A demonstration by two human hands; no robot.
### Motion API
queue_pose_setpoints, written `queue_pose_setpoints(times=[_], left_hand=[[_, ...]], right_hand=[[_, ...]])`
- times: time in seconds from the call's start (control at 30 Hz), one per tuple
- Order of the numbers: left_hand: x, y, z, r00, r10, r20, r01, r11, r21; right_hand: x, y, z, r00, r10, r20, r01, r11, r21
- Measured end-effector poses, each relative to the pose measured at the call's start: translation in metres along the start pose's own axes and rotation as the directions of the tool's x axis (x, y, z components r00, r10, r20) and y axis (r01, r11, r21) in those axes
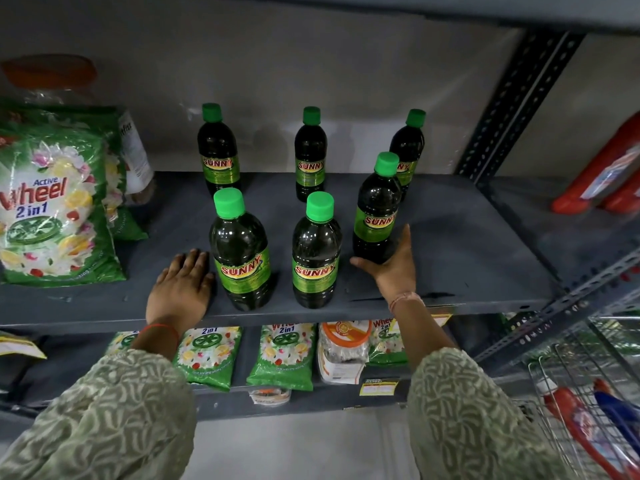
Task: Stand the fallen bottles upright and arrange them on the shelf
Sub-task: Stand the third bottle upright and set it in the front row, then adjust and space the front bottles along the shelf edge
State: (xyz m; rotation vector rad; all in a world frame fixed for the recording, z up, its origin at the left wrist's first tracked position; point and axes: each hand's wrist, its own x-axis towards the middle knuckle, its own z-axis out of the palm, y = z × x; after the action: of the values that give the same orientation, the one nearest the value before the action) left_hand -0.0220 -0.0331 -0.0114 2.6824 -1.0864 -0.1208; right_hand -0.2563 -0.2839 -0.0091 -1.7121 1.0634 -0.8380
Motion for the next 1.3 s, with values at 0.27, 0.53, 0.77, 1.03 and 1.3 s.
queue_pose_setpoints(times=[0.27,0.53,0.77,1.03,1.3], left_hand=[[-0.001,0.000,0.000,1.000,0.015,-0.014,-0.015,1.000,0.015],[-0.003,0.002,0.001,0.998,0.020,-0.060,-0.021,1.000,-0.017],[-0.045,0.019,-0.010,0.849,-0.307,-0.430,0.032,0.842,-0.538],[-0.114,0.155,0.024,0.968,-0.014,-0.250,-0.178,0.664,-0.727],[-0.072,0.177,0.029,0.955,-0.230,-0.188,0.036,0.717,-0.696]], right_hand=[[0.000,-0.015,0.007,0.994,-0.020,-0.103,0.015,0.999,-0.046],[-0.081,-0.003,-0.012,0.993,-0.076,-0.088,0.066,0.992,-0.110],[-0.088,-0.007,-0.020,0.998,-0.061,-0.030,0.060,0.998,-0.012],[-0.083,-0.008,-0.015,0.992,-0.115,-0.052,0.110,0.989,-0.097],[-0.076,0.005,-0.045,0.990,-0.110,-0.088,0.102,0.990,-0.097]])
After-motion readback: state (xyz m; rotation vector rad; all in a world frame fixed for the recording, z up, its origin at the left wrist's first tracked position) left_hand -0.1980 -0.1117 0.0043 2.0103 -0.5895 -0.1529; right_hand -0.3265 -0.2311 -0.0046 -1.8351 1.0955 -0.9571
